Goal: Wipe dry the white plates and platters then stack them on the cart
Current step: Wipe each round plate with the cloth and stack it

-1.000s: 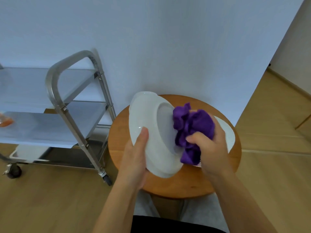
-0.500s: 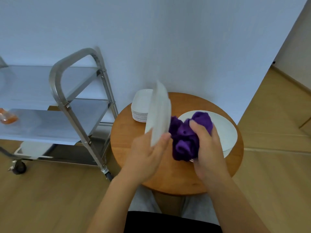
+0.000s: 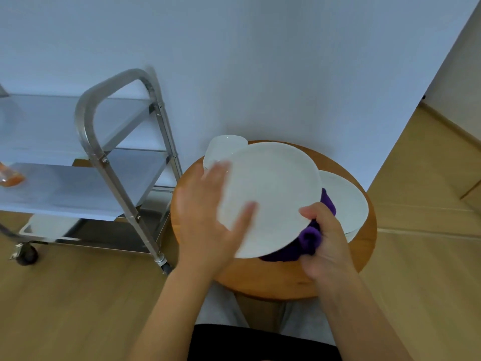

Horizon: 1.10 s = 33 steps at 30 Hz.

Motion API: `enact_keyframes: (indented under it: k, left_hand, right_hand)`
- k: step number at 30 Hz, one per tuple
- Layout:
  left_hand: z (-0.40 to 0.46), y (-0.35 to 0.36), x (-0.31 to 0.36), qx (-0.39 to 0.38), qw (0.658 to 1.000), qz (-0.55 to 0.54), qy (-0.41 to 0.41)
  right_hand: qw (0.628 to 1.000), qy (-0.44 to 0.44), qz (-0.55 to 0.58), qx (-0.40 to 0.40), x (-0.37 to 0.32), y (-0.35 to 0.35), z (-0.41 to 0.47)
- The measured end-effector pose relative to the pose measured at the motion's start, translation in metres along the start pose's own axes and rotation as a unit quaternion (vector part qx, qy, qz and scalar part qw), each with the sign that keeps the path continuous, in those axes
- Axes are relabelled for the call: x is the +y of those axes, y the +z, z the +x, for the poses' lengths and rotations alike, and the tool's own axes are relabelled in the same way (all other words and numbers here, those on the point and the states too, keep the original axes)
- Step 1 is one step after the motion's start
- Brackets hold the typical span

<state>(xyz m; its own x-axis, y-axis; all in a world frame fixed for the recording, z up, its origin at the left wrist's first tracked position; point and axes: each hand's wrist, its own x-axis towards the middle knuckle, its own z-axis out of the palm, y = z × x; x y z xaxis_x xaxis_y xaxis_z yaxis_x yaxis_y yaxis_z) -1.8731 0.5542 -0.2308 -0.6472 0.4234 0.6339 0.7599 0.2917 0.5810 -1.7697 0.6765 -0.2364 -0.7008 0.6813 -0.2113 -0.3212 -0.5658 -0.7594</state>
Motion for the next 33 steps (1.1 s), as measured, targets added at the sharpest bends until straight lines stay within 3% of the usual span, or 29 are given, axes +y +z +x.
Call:
enact_keyframes:
  k: [1, 2, 3, 4, 5, 6, 7, 10, 13, 15, 19, 23, 26, 29, 33]
  left_hand:
    - [0.005, -0.003, -0.01, 0.027, 0.989, -0.043, -0.135]
    - [0.01, -0.006, -0.019, 0.023, 0.95, -0.128, -0.285]
    - [0.013, -0.009, -0.026, -0.003, 0.87, -0.268, -0.413]
    - [0.012, -0.009, -0.033, -0.036, 0.755, -0.431, -0.493]
    - [0.008, -0.008, -0.038, -0.053, 0.654, -0.538, -0.53]
    - [0.003, -0.007, -0.041, -0.054, 0.597, -0.593, -0.537]
    - [-0.002, -0.006, -0.043, -0.046, 0.579, -0.615, -0.533]
    - [-0.012, 0.0, -0.041, 0.012, 0.609, -0.602, -0.516]
    - [-0.016, 0.002, -0.035, 0.009, 0.645, -0.571, -0.508]
    - [-0.022, 0.005, -0.027, -0.019, 0.645, -0.581, -0.495]
    - [-0.024, 0.013, -0.008, -0.042, 0.652, -0.605, -0.455]
    - [-0.018, 0.015, -0.015, 0.017, 0.687, -0.583, -0.433]
    - [-0.012, 0.009, -0.029, 0.066, 0.687, -0.593, -0.416]
    - [-0.007, 0.0, -0.043, 0.097, 0.667, -0.61, -0.417]
    - [-0.015, -0.004, -0.059, 0.078, 0.65, -0.607, -0.449]
  right_hand:
    - [1.0, -0.002, 0.004, -0.003, -0.001, -0.003, 0.0]
    - [1.0, -0.003, 0.008, -0.013, -0.004, -0.006, 0.0]
    - [1.0, -0.002, 0.008, -0.025, -0.007, -0.007, -0.001]
    - [0.999, -0.002, -0.009, -0.034, -0.01, -0.008, -0.001]
    - [0.998, -0.003, -0.047, -0.036, -0.014, -0.007, -0.001]
    - [0.994, -0.013, -0.102, -0.027, -0.017, -0.006, 0.0]
    - [0.987, -0.037, -0.157, 0.003, -0.02, -0.005, 0.002]
    - [0.942, -0.213, -0.228, 0.12, -0.038, -0.001, 0.005]
    - [0.91, -0.339, -0.237, 0.008, -0.047, 0.02, 0.005]
    - [0.885, -0.323, -0.332, -0.046, -0.035, 0.037, 0.015]
    - [0.764, -0.297, -0.572, -0.039, 0.009, 0.063, 0.035]
    - [0.731, -0.295, -0.584, -0.196, 0.042, 0.064, 0.018]
    - [0.723, -0.262, -0.567, -0.295, 0.053, 0.051, 0.001]
    - [0.71, -0.203, -0.592, -0.322, 0.044, 0.032, -0.002]
    - [0.62, -0.206, -0.708, -0.271, 0.031, 0.012, 0.015]
